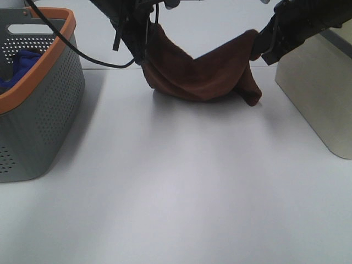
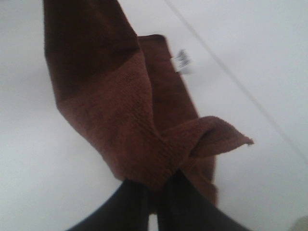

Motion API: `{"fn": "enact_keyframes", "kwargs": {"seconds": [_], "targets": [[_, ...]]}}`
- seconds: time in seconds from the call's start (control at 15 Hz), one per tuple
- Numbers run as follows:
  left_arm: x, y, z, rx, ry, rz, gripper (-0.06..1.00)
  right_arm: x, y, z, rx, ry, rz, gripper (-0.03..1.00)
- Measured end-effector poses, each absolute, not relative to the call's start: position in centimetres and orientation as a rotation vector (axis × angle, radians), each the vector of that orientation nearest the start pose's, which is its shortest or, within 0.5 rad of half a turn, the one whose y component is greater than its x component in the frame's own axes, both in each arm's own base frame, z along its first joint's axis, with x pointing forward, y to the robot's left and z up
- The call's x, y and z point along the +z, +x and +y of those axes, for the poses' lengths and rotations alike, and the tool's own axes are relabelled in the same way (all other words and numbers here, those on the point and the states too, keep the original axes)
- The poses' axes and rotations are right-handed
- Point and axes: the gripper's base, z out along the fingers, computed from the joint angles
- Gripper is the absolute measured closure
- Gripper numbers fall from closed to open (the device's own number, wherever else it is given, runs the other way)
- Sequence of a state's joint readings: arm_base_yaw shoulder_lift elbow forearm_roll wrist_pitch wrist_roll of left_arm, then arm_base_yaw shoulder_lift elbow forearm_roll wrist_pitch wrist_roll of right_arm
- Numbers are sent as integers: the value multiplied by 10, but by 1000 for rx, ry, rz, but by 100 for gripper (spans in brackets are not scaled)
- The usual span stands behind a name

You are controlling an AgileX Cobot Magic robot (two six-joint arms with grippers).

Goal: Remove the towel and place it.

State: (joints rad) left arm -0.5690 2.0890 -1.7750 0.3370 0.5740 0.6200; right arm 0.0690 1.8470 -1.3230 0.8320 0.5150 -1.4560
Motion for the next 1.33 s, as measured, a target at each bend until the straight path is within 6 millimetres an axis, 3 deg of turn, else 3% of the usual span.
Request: {"fn": "enact_keyframes", "kwargs": {"seconds": [0.13, 0.4, 0.53, 0.87, 1.07, 1.2, 1.33], "targets": [[241, 406, -244, 315, 1593, 1983, 94, 227, 392, 67, 296, -1068, 2171, 97], [228, 387, -240, 168, 1793, 2139, 94, 202, 365, 66, 440, -1147, 2389, 97], [209, 380, -239, 118, 1950, 2196, 94, 185, 346, 67, 560, -1151, 2511, 97], [180, 367, -235, 27, 2145, 2220, 94, 153, 312, 65, 692, -1145, 2660, 97], [172, 362, -234, -15, 2174, 2229, 94, 145, 303, 65, 715, -1133, 2694, 96], [172, 361, -233, -22, 2184, 2237, 90, 141, 299, 65, 739, -1089, 2728, 90], [172, 358, -233, -62, 2193, 2263, 80, 137, 293, 65, 762, -1028, 2779, 75]]}}
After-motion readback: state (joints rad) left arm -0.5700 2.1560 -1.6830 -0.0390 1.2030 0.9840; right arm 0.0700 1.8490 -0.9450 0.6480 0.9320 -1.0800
